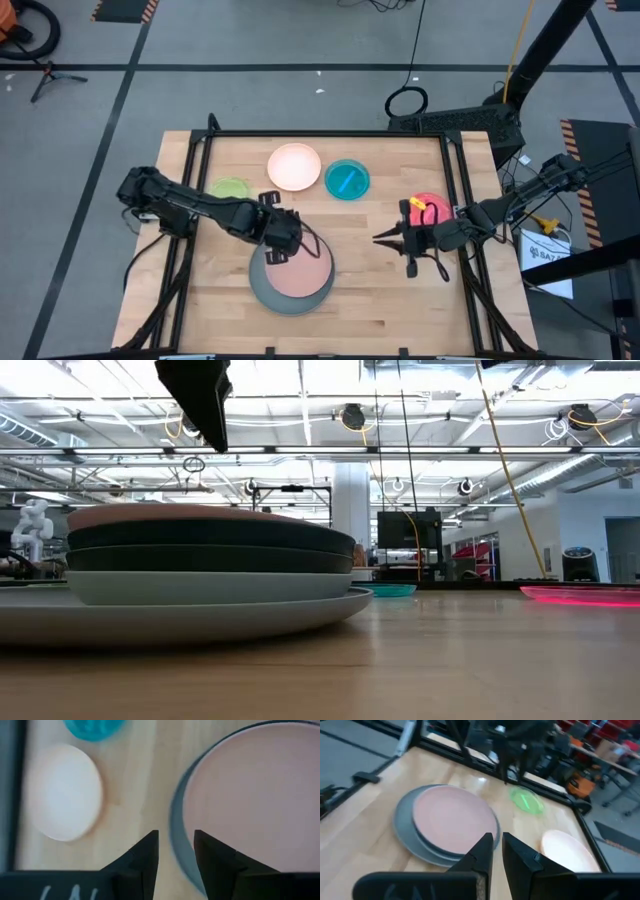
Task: Stack plastic plates
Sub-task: Stack the light orange plate on top of the pink plate
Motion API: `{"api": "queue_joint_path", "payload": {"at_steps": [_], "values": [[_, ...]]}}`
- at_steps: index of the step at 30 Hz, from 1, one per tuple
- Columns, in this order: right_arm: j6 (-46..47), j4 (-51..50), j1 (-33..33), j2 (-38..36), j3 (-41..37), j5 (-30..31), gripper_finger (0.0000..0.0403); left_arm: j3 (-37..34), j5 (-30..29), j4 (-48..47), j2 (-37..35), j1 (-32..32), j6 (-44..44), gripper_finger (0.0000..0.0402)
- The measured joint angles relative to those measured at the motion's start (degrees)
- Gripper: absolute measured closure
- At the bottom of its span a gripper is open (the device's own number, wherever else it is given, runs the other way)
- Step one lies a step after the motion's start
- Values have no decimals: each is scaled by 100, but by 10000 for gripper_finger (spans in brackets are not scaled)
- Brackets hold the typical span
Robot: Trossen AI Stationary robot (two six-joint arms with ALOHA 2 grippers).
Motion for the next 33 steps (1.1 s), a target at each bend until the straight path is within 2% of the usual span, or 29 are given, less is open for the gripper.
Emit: {"api": "queue_joint_path", "payload": {"at_steps": [5, 9, 12, 18, 22, 26, 33], "values": [[352, -97, -4, 0, 0, 547, 369, -4, -903, -130, -204, -421, 403, 270], [696, -142, -77, 11, 0, 625, 369, -254, -1343, -10, -641, -797, 471, 270], [973, -136, -201, 52, 0, 635, 369, -736, -1634, 206, -1121, -1100, 343, 270], [1402, 146, -651, 391, 0, 1050, 369, -2145, -2224, 1916, -2105, -1445, 481, 270], [1457, 529, -1112, 720, 0, 1033, 369, -2960, -2737, 2844, -2595, -1411, 929, 270], [1590, 586, -1627, 942, 76, 994, 369, -3587, -2936, 3362, -3031, -1243, 1285, 270], [1527, 569, -2694, 1335, 496, -4, 369, -4329, -3127, 4066, -3845, -753, 1841, 270]]}}
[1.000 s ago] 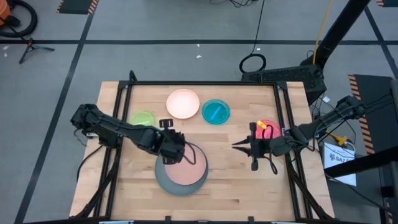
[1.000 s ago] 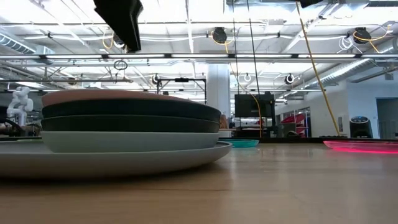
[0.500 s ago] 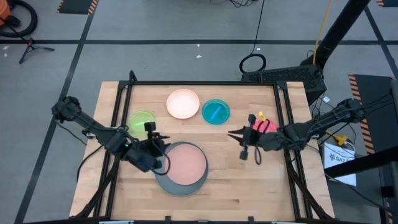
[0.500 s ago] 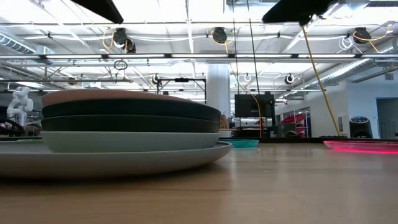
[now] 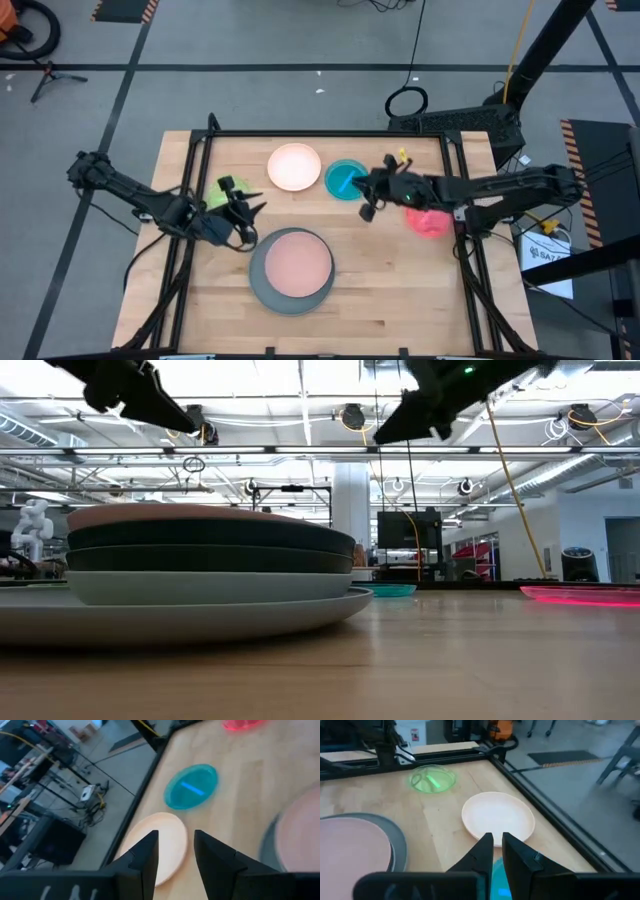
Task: Stack plastic plates
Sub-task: Stack the light orange plate on top of the pink plate
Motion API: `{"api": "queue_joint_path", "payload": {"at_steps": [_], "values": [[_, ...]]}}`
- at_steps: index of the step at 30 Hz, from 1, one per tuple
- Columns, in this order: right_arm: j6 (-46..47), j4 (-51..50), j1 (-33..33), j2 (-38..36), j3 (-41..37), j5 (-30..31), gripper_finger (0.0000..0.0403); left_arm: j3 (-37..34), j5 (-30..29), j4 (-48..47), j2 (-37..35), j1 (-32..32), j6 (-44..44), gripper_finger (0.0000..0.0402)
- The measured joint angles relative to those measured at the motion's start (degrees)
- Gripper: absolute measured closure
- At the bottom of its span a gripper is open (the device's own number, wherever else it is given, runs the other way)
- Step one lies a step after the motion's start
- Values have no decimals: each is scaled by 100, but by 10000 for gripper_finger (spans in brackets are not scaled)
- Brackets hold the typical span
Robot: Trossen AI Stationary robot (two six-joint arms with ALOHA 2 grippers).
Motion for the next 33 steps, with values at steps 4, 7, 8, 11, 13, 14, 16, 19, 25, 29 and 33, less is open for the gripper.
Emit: {"api": "queue_joint_path", "payload": {"at_steps": [4, 7, 8, 11, 13, 14, 16, 19, 25, 29, 33], "values": [[-101, -49, -576, 421, 395, -650, 369, -142, -15, 15, -339, 280, 261, 270], [-26, -390, -876, 833, 811, -1006, 369, -165, -17, -158, -504, 456, 282, 270], [30, -591, -944, 991, 973, -1097, 369, -165, -17, -267, -515, 505, 277, 270], [226, -1358, -1069, 1487, 1513, -1274, 369, -169, -11, -658, -539, 627, 155, 270], [535, -1930, -1107, 1807, 1871, -1410, 369, -169, -10, -899, -538, 705, -79, 270], [817, -2217, -1122, 1959, 2032, -1425, 369, -169, -9, -1054, -536, 734, -211, 270], [1455, -2649, -1145, 2252, 2311, -1405, 367, -169, -9, -1241, -536, 798, -335, 270], [1909, -3019, -1175, 2618, 2592, -1450, 356, -169, -10, -1376, -534, 849, -242, 270], [2154, -2955, -1164, 3152, 2676, -1543, 310, -169, -17, -1346, -536, 943, 3, 270], [2044, -2854, -1166, 3554, 2676, -1545, 285, -169, -20, -1348, -534, 995, 169, 270], [1584, -2888, -1122, 3873, 2675, -1690, 276, -169, -26, -1348, -534, 1013, 169, 270]]}}
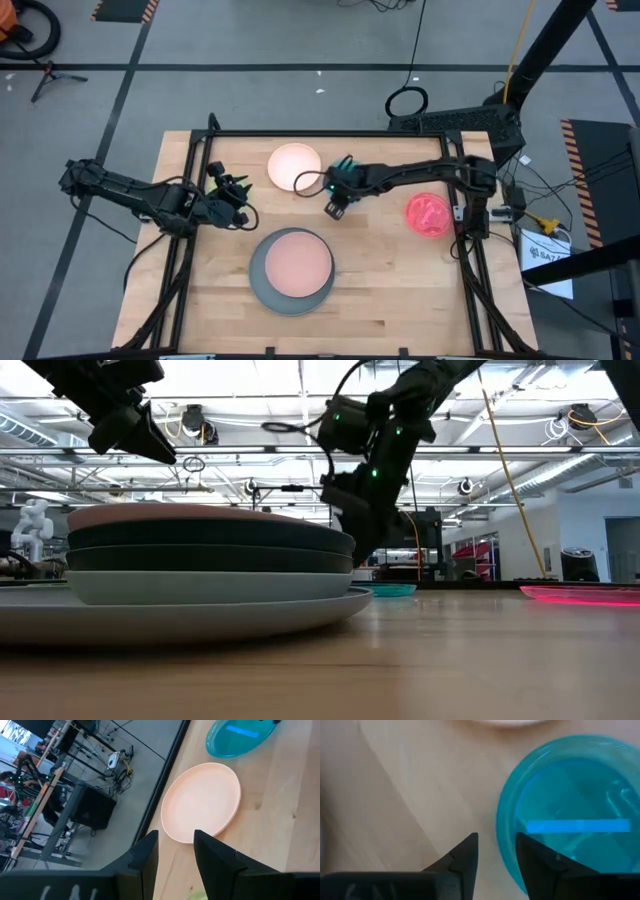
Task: Stack plastic plates
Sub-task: Stack the light orange plate on top of the pink plate
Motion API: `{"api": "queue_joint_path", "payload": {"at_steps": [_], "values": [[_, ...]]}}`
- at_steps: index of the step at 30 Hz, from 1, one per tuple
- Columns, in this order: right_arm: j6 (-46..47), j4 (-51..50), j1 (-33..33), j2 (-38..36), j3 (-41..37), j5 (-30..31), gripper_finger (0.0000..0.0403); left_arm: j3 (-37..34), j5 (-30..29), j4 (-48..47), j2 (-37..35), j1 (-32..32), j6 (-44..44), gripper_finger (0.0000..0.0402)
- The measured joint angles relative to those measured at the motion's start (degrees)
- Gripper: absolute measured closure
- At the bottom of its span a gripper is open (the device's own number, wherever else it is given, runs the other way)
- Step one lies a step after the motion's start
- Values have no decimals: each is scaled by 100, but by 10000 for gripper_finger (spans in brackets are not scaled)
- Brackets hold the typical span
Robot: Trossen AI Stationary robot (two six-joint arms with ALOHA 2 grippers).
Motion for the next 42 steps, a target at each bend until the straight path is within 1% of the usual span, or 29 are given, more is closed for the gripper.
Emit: {"api": "queue_joint_path", "payload": {"at_steps": [3, 9, 13, 16, 21, 28, 30, 33, 36, 42], "values": [[-357, 33, 44, 145, -1, -1, 276, 0, -2, -7, 0, 0, 18, 270], [-419, 180, 65, 393, -1, 62, 284, 0, -4, -21, 2, -3, -43, 270], [-514, 192, 55, 562, -3, 438, 288, 2, -4, -20, 2, -2, -63, 270], [-528, 199, 56, 577, -6, 492, 295, 2, -4, -20, 2, -4, -63, 270], [-528, 197, 56, 585, -6, 513, 325, 2, -4, -15, 2, -3, -63, 270], [-529, 265, 56, 582, -6, 504, 393, 2, -4, -13, 2, -2, -64, 270], [-554, 246, 65, 582, -6, 474, 398, 2, -4, -11, 2, -4, -70, 270], [-655, 20, 95, 567, 2, 154, 387, 4, -4, -9, 2, -3, -76, 270], [-640, -203, 132, 562, 3, 53, 366, 4, -4, -9, 2, -2, -87, 270], [-640, -306, 135, 509, 0, 23, 301, 4, -4, -9, 2, -2, -91, 270]]}}
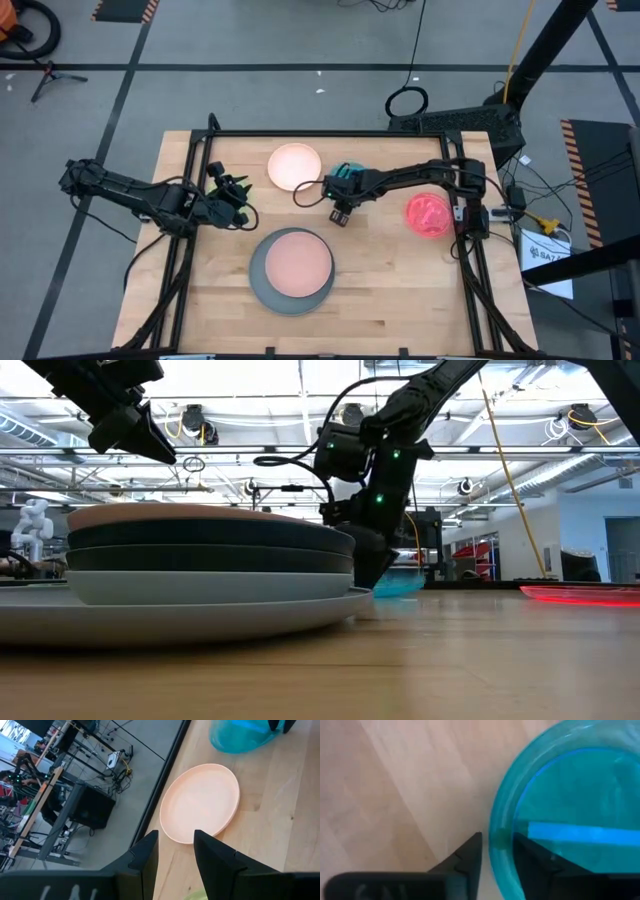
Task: Stack plastic plates
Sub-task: Stack the light orange plate on top of the pink plate
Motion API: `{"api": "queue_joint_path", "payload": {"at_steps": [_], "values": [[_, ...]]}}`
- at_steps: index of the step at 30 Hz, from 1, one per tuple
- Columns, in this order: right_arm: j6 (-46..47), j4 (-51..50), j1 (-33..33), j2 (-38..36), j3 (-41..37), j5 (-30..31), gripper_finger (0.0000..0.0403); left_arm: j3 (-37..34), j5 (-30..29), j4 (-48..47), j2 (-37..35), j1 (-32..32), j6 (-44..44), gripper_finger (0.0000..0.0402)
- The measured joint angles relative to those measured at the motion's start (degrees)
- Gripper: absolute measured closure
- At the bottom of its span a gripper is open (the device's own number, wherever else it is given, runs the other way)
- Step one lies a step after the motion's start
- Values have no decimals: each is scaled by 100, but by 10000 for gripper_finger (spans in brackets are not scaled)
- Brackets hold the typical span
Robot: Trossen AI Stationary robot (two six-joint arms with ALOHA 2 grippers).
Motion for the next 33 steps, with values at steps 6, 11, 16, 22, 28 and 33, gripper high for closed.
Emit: {"api": "queue_joint_path", "payload": {"at_steps": [6, 11, 16, 22, 28, 33], "values": [[-205, 69, -92, -309, 82, -13, 246, 0, 0, 2, 0, -2, 12, 270], [-987, 586, -192, -334, 411, 2, 234, 1, 0, 37, -1, 0, 165, 270], [-1982, 1093, -353, -159, 876, -15, 240, 2, -1, 50, -2, 43, 287, 270], [-2534, 999, -523, 418, 1679, -367, 242, 2, 0, 52, -2, 206, 380, 270], [-2798, 539, -542, 1261, 2550, -818, 243, 2, -3, 67, -2, 332, 401, 270], [-2891, 106, -546, 1870, 3144, -1056, 243, 2, -2, 72, -2, 383, 382, 270]]}}
